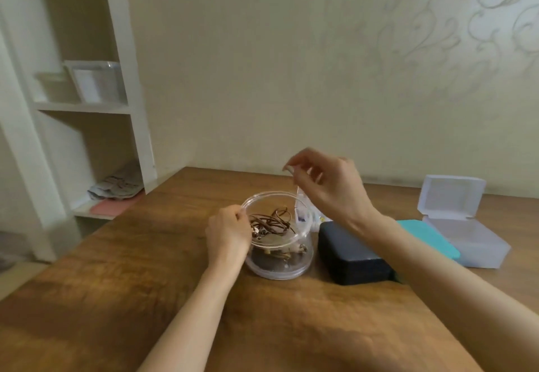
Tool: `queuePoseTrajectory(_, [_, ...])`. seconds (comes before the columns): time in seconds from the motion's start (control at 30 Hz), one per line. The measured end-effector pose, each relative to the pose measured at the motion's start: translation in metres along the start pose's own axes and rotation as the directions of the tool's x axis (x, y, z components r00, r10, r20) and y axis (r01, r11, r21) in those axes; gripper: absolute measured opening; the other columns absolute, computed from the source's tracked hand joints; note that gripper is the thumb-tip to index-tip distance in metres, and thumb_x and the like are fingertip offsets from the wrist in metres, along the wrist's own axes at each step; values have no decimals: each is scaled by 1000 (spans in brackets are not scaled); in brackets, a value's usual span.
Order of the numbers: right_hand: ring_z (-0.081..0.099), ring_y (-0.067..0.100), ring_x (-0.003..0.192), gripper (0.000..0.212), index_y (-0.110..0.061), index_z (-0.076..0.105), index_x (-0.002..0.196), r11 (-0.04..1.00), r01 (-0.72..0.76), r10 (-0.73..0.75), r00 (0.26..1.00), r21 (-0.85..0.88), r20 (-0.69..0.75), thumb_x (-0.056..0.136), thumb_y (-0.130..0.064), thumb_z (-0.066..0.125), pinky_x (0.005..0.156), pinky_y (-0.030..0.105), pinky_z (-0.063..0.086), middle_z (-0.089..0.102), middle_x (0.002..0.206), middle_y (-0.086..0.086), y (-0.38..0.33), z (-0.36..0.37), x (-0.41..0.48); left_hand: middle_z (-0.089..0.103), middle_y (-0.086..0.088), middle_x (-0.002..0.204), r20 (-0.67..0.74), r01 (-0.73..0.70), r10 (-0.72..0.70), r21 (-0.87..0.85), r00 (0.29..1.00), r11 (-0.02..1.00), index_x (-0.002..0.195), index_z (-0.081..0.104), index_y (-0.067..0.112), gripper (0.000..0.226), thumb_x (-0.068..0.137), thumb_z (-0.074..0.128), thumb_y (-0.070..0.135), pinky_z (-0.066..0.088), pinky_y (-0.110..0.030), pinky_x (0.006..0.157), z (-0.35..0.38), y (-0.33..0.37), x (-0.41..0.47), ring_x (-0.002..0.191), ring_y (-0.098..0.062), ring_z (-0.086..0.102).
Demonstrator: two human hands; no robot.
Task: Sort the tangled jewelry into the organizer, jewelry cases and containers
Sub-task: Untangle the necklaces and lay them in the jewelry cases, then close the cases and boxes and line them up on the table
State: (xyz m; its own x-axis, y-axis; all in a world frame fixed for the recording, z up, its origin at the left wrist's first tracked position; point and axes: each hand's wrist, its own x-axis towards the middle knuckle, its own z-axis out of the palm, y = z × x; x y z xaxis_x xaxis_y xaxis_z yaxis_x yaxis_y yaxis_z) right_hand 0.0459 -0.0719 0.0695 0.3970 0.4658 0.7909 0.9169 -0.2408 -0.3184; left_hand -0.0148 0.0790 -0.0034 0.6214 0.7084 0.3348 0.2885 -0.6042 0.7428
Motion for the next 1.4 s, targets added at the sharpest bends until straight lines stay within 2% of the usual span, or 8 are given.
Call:
queuePoseTrajectory(0.17, [48,5,50,28,-18,59,74,977,199,-175,951,-70,255,93,-35,48,47,19,41,56,65,-9,-7,5,-59,70,-10,93,-220,-102,106,29,970,994,114,65,9,28,98,44,18,47,-29,68,-29,-1,5,82,-23,63])
queuePoseTrajectory(0.3, [51,12,80,45,-21,59,107,932,110,170,708,-346,685,81,-58,59,64,22,36,52,111,-5,0,34,-70,68,-14,109,-292,-63,93,112,952,992,121,60,6,32,100,39,17,46,-35,81,-37,-2,2,99,-30,62])
queuePoseTrajectory(0.5, [52,4,73,17,-22,60,84,977,-88,211,523,-194,826,79,-31,74,62,14,37,59,85,-9,-8,20,-55,67,-18,105,-280,52,-5,159,960,986,119,61,6,33,101,36,19,43,-37,74,-36,-11,2,97,-34,61])
queuePoseTrajectory(0.67, [60,5,61,14,-21,55,80,970,-243,143,561,-3,815,85,-12,63,59,17,49,60,71,-10,-29,-41,-24,68,-15,94,-256,42,-11,116,967,992,106,66,7,30,100,39,19,43,-35,70,-32,-20,8,89,-32,62])
queuePoseTrajectory(0.83, [56,19,48,13,0,55,101,682,-618,340,742,391,578,93,-9,56,46,28,49,57,72,17,-13,-40,0,59,-2,72,-101,3,7,98,995,995,79,64,13,26,97,47,18,43,-32,64,-24,-18,3,72,-22,55])
queuePoseTrajectory(1.03, [50,19,46,23,7,56,106,592,-799,734,483,-103,477,98,-8,41,40,26,43,54,62,12,21,35,-2,67,-8,111,63,316,-315,-347,947,883,106,68,17,59,97,23,55,46,-40,95,-9,-17,7,102,-26,62])
queuePoseTrajectory(1.2, [53,20,59,36,-4,54,86,724,-646,680,610,-241,406,102,-30,36,57,28,46,56,72,9,17,57,-12,48,-6,139,257,405,-314,-622,914,671,136,46,17,56,95,35,54,35,-38,99,-1,-3,-6,121,-22,47])
queuePoseTrajectory(1.4, [45,35,123,56,-1,35,135,777,-579,624,653,-250,429,98,-42,34,95,40,39,44,136,18,15,74,-21,55,-3,121,196,349,-294,-653,935,672,128,51,16,33,98,44,26,38,-27,82,7,-8,-6,100,-13,50])
